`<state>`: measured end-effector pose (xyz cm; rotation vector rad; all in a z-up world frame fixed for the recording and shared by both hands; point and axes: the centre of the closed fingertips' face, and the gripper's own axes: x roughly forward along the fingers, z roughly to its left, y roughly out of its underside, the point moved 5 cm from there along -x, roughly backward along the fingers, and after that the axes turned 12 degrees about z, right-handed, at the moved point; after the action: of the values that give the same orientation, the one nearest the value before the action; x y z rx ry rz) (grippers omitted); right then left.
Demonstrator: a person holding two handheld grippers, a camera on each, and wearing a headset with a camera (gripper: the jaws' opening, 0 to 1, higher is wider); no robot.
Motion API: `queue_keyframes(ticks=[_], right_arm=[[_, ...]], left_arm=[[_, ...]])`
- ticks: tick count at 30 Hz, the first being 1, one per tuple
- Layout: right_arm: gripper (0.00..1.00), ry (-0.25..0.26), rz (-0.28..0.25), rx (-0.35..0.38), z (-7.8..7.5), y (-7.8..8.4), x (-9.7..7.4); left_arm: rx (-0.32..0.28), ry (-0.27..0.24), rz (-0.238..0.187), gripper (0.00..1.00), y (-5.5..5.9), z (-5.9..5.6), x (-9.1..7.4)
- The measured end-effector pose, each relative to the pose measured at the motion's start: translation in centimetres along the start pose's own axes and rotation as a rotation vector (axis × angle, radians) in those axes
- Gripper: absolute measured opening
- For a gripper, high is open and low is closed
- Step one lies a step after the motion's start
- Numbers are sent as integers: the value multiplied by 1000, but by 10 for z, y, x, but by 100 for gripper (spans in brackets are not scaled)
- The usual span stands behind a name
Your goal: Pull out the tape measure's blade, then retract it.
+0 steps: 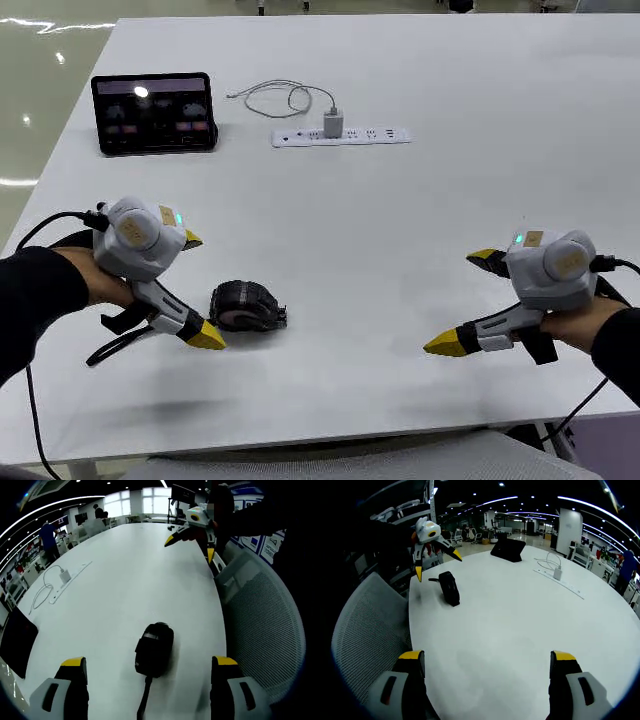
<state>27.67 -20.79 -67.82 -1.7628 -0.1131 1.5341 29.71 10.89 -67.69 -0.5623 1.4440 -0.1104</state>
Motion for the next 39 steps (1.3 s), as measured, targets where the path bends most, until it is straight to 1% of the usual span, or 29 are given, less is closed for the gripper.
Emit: queue_keyframes(ticks=[2, 5, 6, 9, 10, 11, 12, 13, 14, 16, 18, 19, 20, 22, 25, 29, 31, 32, 33, 35, 37, 38, 39], right_arm=[[99, -14, -1, -19, 3, -7, 5], [98, -33, -5, -51, 5, -15, 14], [98, -41, -5, -55, 6, -17, 17], [93, -95, -38, -103, 14, -27, 28], [92, -93, -44, -112, 15, -31, 32], [93, -91, -56, -123, 15, -32, 37], [95, -96, -61, -139, 17, -36, 42], [94, -103, -59, -142, 17, -37, 46], [92, -109, -53, -144, 18, -40, 52], [90, -119, -56, -156, 20, -43, 58], [90, -125, -45, -161, 23, -47, 67], [92, -127, -33, -167, 24, -48, 72], [94, -129, -29, -178, 25, -49, 75], [91, -146, -33, -191, 29, -53, 79], [90, -163, -33, -204, 34, -59, 86], [83, -183, -34, -232, 39, -66, 95], [79, -191, -38, -242, 41, -71, 99], [78, -199, -35, -242, 42, -73, 103], [77, -201, -30, -238, 43, -75, 104], [76, -205, -27, -248, 46, -80, 108], [75, -211, -24, -251, 48, -85, 113], [74, -214, -24, -255, 49, -86, 114], [73, -214, -20, -260, 50, -88, 117]], left_arm=[[8, 17, 11, 99, -2, 1, 6], [35, 25, 25, 98, -6, 0, 13], [38, 32, 38, 97, -6, -1, 15], [77, 28, 83, 94, -4, 1, 25], [82, 36, 104, 92, -3, 0, 28], [85, 43, 122, 90, -2, 0, 31], [107, 45, 124, 89, -4, -1, 33], [128, 38, 125, 89, -6, -1, 34], [139, 46, 128, 87, -7, -3, 37], [142, 53, 128, 81, -10, -4, 40], [145, 62, 125, 80, -14, -6, 43], [149, 65, 129, 80, -15, -7, 45], [153, 69, 135, 79, -15, -8, 46], [175, 72, 145, 75, -14, -8, 49], [192, 73, 164, 72, -12, -7, 52], [193, 72, 164, 61, -13, -5, 52], [186, 73, 157, 57, -15, -5, 53], [175, 57, 150, 56, -17, -3, 54], [180, 54, 146, 55, -18, -3, 53], [181, 58, 141, 52, -20, -3, 53], [195, 57, 145, 47, -20, -4, 53], [198, 61, 148, 43, -20, -5, 54], [206, 93, 154, 35, -19, -8, 54]])
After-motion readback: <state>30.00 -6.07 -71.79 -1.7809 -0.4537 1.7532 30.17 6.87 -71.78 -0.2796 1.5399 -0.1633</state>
